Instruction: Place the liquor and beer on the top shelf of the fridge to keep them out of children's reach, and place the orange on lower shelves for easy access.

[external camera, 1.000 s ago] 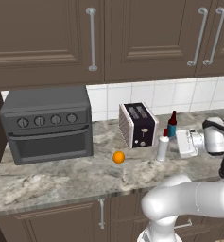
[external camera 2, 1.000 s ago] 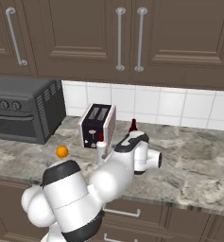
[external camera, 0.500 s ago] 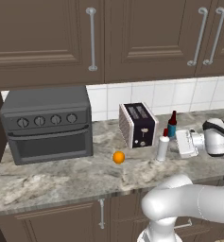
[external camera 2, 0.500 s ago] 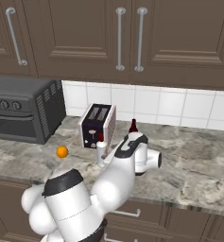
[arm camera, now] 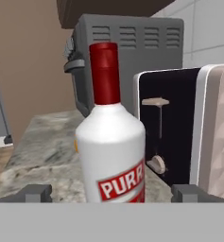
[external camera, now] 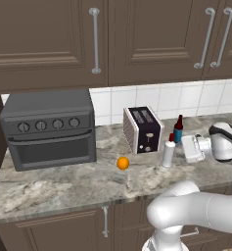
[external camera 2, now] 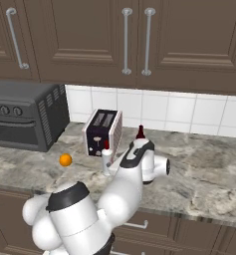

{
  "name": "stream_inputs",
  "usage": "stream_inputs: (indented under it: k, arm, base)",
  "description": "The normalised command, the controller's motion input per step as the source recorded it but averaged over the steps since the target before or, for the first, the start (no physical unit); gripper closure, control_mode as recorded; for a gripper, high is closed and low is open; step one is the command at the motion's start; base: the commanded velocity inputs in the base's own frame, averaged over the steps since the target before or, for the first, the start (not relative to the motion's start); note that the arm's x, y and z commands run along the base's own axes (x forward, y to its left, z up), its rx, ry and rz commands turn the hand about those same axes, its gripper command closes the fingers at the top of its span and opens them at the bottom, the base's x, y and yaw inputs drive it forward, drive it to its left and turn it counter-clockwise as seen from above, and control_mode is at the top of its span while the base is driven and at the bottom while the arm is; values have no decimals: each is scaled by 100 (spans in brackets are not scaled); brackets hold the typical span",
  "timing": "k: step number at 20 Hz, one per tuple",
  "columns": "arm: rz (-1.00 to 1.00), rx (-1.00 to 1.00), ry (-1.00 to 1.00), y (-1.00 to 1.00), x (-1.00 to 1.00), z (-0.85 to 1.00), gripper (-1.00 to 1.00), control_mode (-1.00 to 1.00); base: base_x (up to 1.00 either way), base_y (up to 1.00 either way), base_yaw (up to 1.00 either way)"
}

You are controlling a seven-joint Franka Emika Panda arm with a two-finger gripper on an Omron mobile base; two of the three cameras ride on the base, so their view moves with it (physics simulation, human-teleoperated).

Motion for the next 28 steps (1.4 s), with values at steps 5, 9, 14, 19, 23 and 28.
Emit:
stream_inputs:
  k: [5, 9, 14, 19, 23, 28]
  arm:
    - [0, 0, 8, 5, 0, 0, -100, -100]
    - [0, 0, 6, 10, 0, 0, -100, -100]
    - [0, 0, 3, 8, 0, 0, -100, -100]
    - [0, 0, 1, 10, 0, 0, -100, -100]
    - [0, 0, 1, 12, 0, 0, -100, -100]
    - [0, 0, 0, 16, 0, 0, -100, -100]
  base:
    - [0, 0, 0]
    - [0, 0, 0]
    - [0, 0, 0]
    - [0, 0, 0]
    - [0, 0, 0]
    - [0, 0, 0]
